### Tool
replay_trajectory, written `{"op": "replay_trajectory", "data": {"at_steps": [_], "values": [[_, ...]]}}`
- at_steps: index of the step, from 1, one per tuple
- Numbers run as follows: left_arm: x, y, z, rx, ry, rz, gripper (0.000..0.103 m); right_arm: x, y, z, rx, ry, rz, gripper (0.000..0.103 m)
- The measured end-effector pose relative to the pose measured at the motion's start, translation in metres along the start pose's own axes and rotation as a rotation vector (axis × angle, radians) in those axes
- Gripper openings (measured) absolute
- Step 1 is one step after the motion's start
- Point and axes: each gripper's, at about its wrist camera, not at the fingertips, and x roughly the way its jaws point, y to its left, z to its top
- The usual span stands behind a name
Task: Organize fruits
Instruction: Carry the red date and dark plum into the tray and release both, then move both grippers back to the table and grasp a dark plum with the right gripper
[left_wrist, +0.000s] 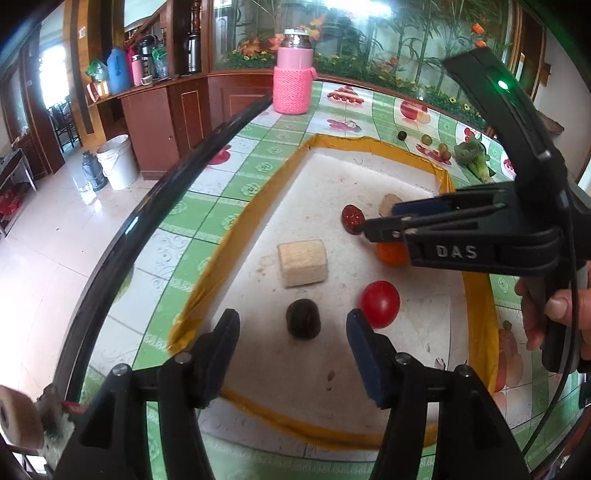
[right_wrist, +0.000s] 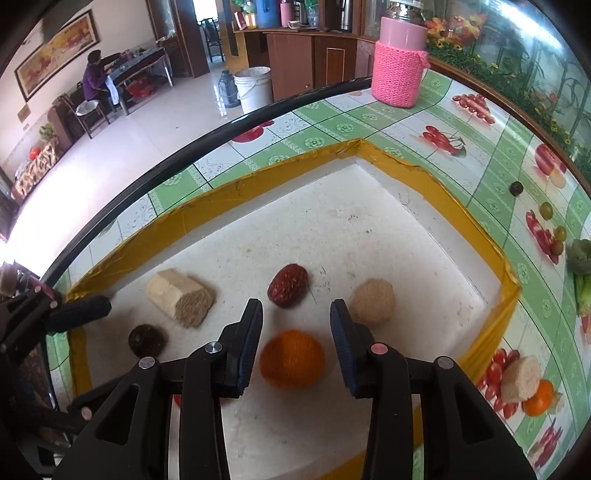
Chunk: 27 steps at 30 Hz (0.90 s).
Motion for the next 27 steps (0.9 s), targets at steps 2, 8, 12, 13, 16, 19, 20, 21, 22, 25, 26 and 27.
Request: {"op": "replay_trajectory", "data": {"at_steps": [2,8,12,13,16,19,20,21,22,25,26,27], "values": [[-0.006,0.002,-0.002,-0.005,-0.008,0.013,0.066,-0.008,-0.001,-0.005,0.011,-0.012,-0.003,0.039],[-0.023,0.004,-0.011,-0.010,-0.026,0.043,0.070,-0.031,-0.004,-0.024,0.058,-0.042,-0.005,0.044],[-0.031,0.002,-0.015,-0.012,-0.026,0.053,0.074,-0.048,-0.006,-0.040,0.076,-0.068,-0.024,0.045],[-0.033,0.002,-0.015,-0.012,-0.025,0.051,0.075,-0.054,-0.007,-0.045,0.082,-0.077,-0.027,0.045],[-0.038,-0.003,-0.015,-0.003,-0.025,0.055,0.076,-0.068,-0.010,-0.059,0.101,-0.101,-0.041,0.053],[-0.043,-0.010,-0.015,0.011,-0.030,0.060,0.080,-0.080,-0.015,-0.074,0.131,-0.123,-0.047,0.057],[-0.045,-0.013,-0.014,0.016,-0.033,0.060,0.081,-0.083,-0.018,-0.080,0.144,-0.124,-0.047,0.057],[-0.046,-0.016,-0.014,0.023,-0.034,0.057,0.081,-0.087,-0.022,-0.087,0.159,-0.124,-0.048,0.057],[-0.047,-0.019,-0.013,0.030,-0.033,0.053,0.083,-0.089,-0.025,-0.094,0.175,-0.124,-0.049,0.057],[-0.050,-0.033,-0.010,0.059,-0.034,0.040,0.084,-0.094,-0.038,-0.115,0.223,-0.121,-0.054,0.057],[-0.051,-0.038,-0.010,0.071,-0.035,0.035,0.084,-0.096,-0.045,-0.123,0.242,-0.122,-0.058,0.057],[-0.052,-0.044,-0.009,0.085,-0.037,0.028,0.085,-0.097,-0.051,-0.130,0.261,-0.120,-0.064,0.057]]}}
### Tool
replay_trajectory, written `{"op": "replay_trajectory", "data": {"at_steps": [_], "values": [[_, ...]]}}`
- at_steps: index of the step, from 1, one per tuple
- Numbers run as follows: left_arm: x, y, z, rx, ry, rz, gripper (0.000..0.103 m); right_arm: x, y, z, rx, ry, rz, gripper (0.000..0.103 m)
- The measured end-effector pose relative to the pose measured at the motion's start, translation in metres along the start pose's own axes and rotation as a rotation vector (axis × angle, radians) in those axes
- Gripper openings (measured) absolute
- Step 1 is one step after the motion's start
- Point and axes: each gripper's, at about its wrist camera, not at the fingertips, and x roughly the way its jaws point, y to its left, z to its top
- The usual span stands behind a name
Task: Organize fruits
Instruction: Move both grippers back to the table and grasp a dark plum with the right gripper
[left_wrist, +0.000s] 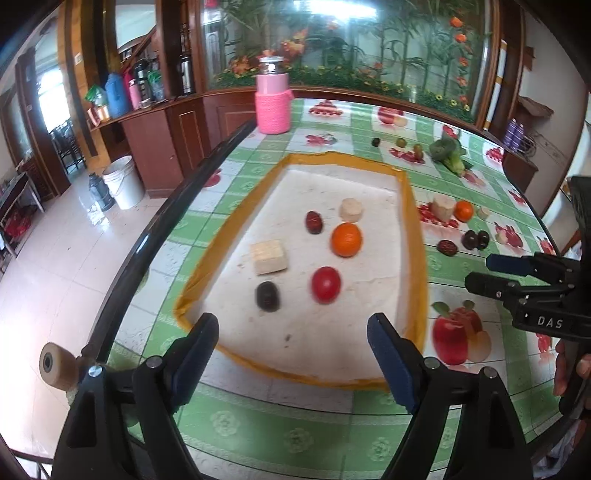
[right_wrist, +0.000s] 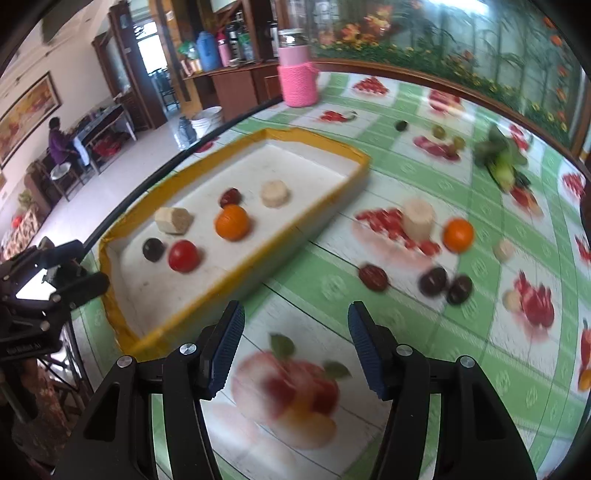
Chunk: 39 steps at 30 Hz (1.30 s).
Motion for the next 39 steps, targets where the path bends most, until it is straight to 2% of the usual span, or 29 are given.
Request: {"op": "replay_trajectory", "data": {"at_steps": [5,10,19,27,30,33,34,35,39], "values": [[-0.007,-0.030,0.007,0.054,-0.007,-0.052,0.085,-0.001,-0.053,-0.020,0.120,0.011,-0.053,0.058],[-0.014,-0.060,0.009,0.117,-0.013,-0.087,0.085,0.004,-0.092,-0.017,0.175,0.001,-0.092,0.058],[-0.012,-0.105,0.011,0.181,0.004,-0.117,0.085,0.033,-0.115,0.007,0.171,-0.012,-0.038,0.057],[0.003,-0.141,0.011,0.233,0.043,-0.136,0.086,0.039,-0.129,0.013,0.114,-0.035,0.061,0.046],[0.012,-0.154,0.014,0.242,0.063,-0.148,0.086,0.040,-0.127,0.015,0.067,-0.049,0.090,0.039],[0.022,-0.165,0.018,0.243,0.081,-0.156,0.086,0.034,-0.131,0.011,0.070,-0.058,0.112,0.034],[0.025,-0.168,0.019,0.242,0.086,-0.160,0.086,0.031,-0.134,0.007,0.080,-0.062,0.120,0.030],[0.030,-0.170,0.021,0.238,0.093,-0.162,0.086,0.027,-0.136,0.004,0.086,-0.065,0.119,0.021],[0.053,-0.178,0.030,0.205,0.125,-0.184,0.086,0.010,-0.146,-0.017,0.110,-0.077,0.085,0.021]]}}
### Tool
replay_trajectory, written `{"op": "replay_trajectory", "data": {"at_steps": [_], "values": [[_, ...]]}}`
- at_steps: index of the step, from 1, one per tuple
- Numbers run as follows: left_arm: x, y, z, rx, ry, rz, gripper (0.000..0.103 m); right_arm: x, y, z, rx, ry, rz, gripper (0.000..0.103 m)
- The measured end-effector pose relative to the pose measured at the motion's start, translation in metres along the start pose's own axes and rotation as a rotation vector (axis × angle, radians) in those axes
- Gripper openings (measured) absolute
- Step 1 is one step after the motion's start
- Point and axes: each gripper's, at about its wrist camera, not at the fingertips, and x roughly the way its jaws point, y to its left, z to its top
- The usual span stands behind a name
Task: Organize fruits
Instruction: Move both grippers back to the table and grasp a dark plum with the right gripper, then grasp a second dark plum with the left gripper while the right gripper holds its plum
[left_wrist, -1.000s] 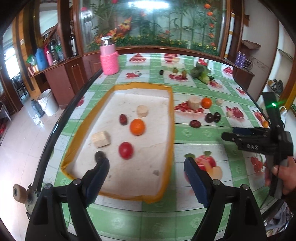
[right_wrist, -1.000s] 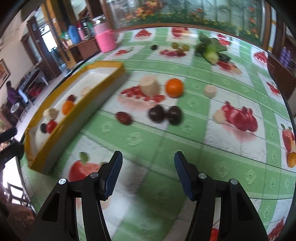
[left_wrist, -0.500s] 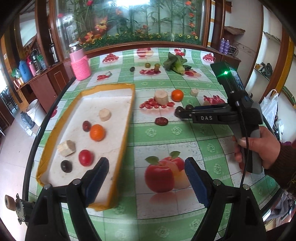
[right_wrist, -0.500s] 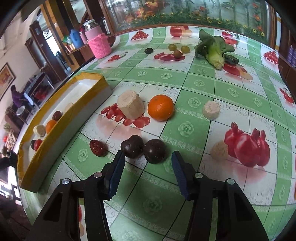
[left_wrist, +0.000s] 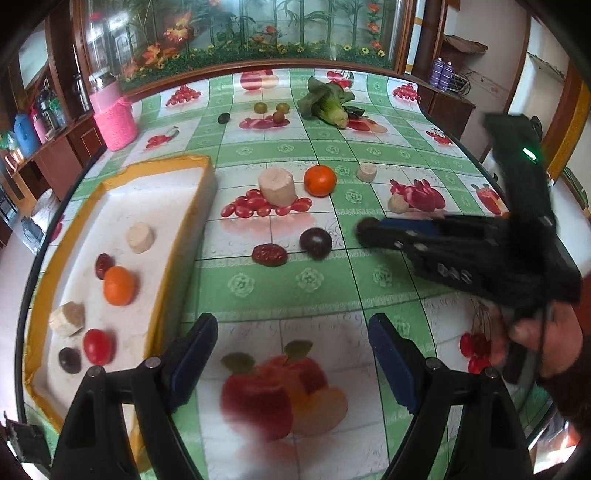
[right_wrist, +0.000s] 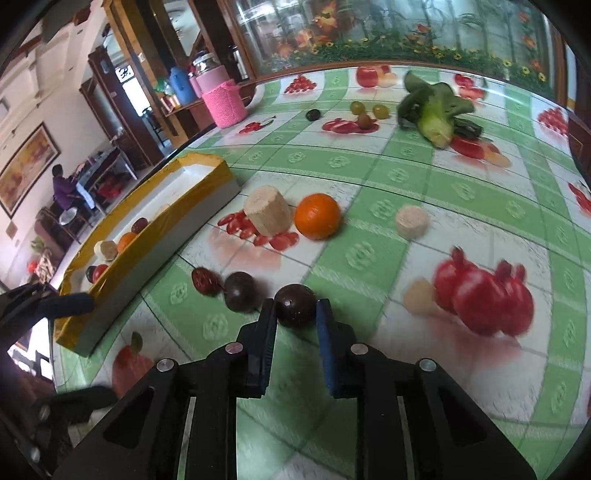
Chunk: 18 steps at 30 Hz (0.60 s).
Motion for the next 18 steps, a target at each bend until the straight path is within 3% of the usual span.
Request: {"op": "replay_trajectory", "data": {"at_steps": [7,11,15,18], "values": [[0.035,0.002,0.018,-0.039,0.055,-0.029,0.086,-0.004,-0.005,0.000,-0.006,-0.018,-0.013,0.022],[0.032,0.005,0.021,-0.058,0.057,-0.059,0.086,0.009,-0.004,0.003,-0.011,0.009,0.013,0.033],[0.031,0.003,0.020,-0.029,0.061,-0.045,0.086,0.013,-0.001,0.006,-0.024,-0.012,0.004,0.031],[0.035,0.003,0.020,-0.036,0.063,-0.051,0.086,0.011,-0.003,0.004,-0.016,-0.024,-0.002,0.023]]}}
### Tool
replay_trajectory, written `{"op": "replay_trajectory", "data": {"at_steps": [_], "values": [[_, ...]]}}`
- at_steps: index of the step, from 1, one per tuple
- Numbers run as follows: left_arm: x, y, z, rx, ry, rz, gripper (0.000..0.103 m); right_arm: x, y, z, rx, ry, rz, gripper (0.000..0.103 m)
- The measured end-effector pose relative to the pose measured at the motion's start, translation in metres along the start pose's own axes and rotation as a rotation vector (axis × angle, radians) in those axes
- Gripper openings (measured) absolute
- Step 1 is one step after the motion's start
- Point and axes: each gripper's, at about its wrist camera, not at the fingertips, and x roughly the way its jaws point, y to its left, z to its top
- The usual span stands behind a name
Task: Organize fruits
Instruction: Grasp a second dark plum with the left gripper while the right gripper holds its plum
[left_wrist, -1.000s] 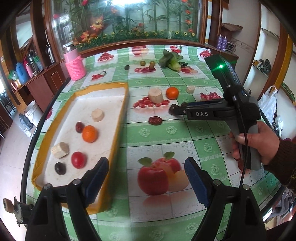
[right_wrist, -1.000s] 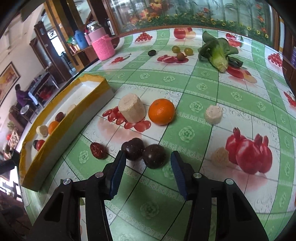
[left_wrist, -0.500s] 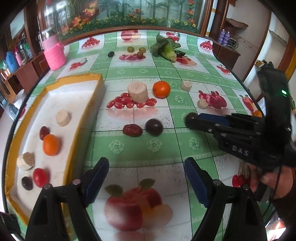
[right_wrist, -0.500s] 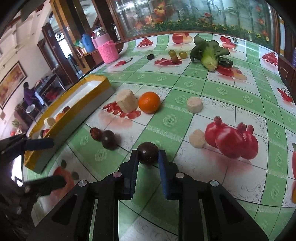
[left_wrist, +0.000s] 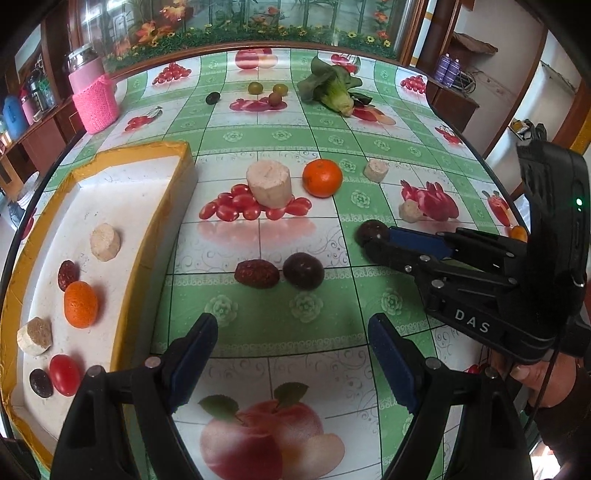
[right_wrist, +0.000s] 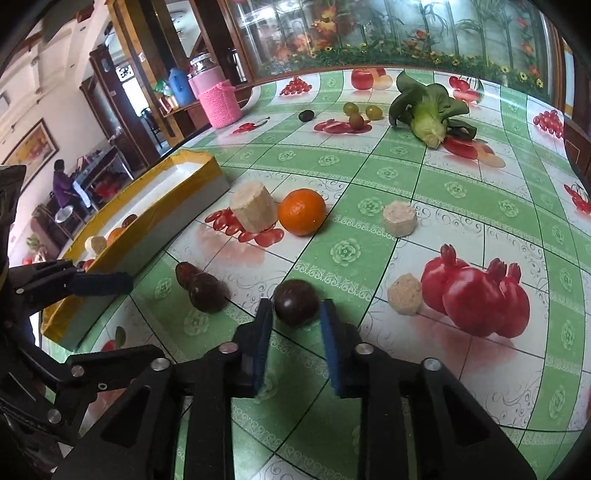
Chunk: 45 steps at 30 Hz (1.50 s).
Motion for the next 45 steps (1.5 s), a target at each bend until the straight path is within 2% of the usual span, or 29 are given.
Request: {"op": "replay_trajectory", "data": {"at_steps": [7,10,14,17,19,23,25,30,33,36,38,39,40,43,45], "values": [[0.016,0.003,0.008,-0.061,0.003,-0.019,0.085,-0.025,-0.013,-0.010,0.057,-0.035,-0.008,0.022],[0.025,0.001,0.013,-0.063,0.008,-0.012,0.078,-0.028,-0.019,-0.015,0.084,-0.034,-0.005,0.022],[0.029,0.001,0.017,-0.081,0.017,-0.006,0.078,-0.021,-0.019,-0.013,0.086,-0.011,0.020,0.024],[0.022,-0.002,0.014,-0.061,0.008,-0.009,0.078,-0.017,-0.013,-0.007,0.066,-0.022,0.026,0.035],[0.018,-0.005,0.011,-0.026,0.005,-0.001,0.078,-0.013,-0.006,-0.002,0.033,-0.035,0.019,0.035],[0.013,-0.009,0.007,0.027,0.001,0.010,0.078,0.010,0.008,0.008,-0.041,0.000,-0.017,0.033],[0.013,-0.007,0.008,0.019,-0.006,0.008,0.078,0.009,0.010,0.011,-0.057,-0.003,-0.042,0.024],[0.016,-0.001,0.012,-0.018,-0.020,0.006,0.078,-0.010,-0.006,-0.001,0.031,-0.007,-0.010,0.024],[0.025,-0.002,0.015,-0.012,-0.018,0.020,0.069,-0.022,-0.021,-0.013,0.098,-0.007,0.007,0.024],[0.034,-0.005,0.020,0.012,-0.033,0.049,0.046,-0.031,-0.030,-0.023,0.136,-0.006,0.003,0.024],[0.035,-0.008,0.024,0.022,-0.022,0.042,0.043,-0.034,-0.033,-0.027,0.158,-0.010,0.006,0.024],[0.032,-0.009,0.024,0.014,-0.016,0.003,0.036,-0.036,-0.034,-0.028,0.167,-0.012,0.009,0.024],[0.030,-0.011,0.023,0.022,-0.009,-0.043,0.018,-0.038,-0.035,-0.029,0.172,-0.015,0.012,0.024],[0.024,-0.020,0.013,0.096,-0.005,-0.012,0.018,-0.044,-0.036,-0.031,0.185,-0.028,0.019,0.025],[0.027,-0.018,0.009,0.095,0.008,-0.008,0.018,-0.044,-0.036,-0.031,0.184,-0.029,0.015,0.025]]}}
